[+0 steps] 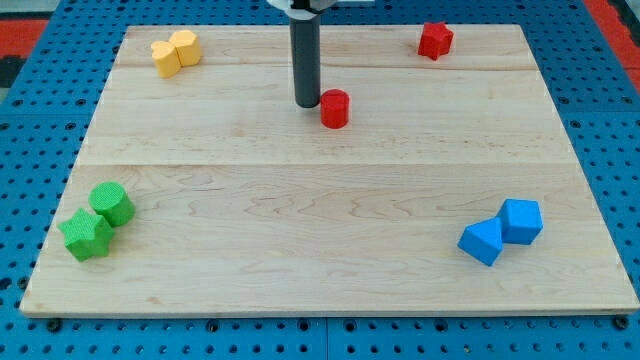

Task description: Move your arm towards the right

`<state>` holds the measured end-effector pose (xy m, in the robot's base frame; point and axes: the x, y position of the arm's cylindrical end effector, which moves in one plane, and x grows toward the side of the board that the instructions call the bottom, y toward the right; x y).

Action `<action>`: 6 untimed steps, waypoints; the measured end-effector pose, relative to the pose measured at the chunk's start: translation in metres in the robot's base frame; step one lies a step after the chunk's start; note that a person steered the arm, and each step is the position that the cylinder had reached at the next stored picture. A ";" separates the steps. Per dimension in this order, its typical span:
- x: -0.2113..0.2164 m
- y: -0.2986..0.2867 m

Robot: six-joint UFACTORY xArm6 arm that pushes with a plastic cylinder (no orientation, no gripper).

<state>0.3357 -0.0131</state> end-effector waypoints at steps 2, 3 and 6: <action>-0.021 0.004; -0.021 0.035; -0.044 0.255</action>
